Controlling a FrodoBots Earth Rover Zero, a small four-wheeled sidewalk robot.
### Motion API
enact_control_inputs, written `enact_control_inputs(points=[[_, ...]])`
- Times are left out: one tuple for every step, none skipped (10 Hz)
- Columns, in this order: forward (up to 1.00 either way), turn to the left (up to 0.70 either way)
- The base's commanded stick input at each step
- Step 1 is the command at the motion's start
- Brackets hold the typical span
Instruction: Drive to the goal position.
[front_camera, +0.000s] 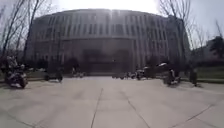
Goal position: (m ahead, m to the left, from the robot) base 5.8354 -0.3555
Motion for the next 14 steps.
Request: enact_control_inputs(points=[[1.0, 0.0], [1.0, 0.0], [1.0, 0.0], [1.0, 0.0], [1.0, 0.0], [1.0, 0.0], [1.0, 0.0], [1.0, 0.03], [1.0, 0.4], [1.0, 0.4], [1.0, 0.4], [1.0, 0.4], [1.0, 0.4], [1.0, 0.33]])
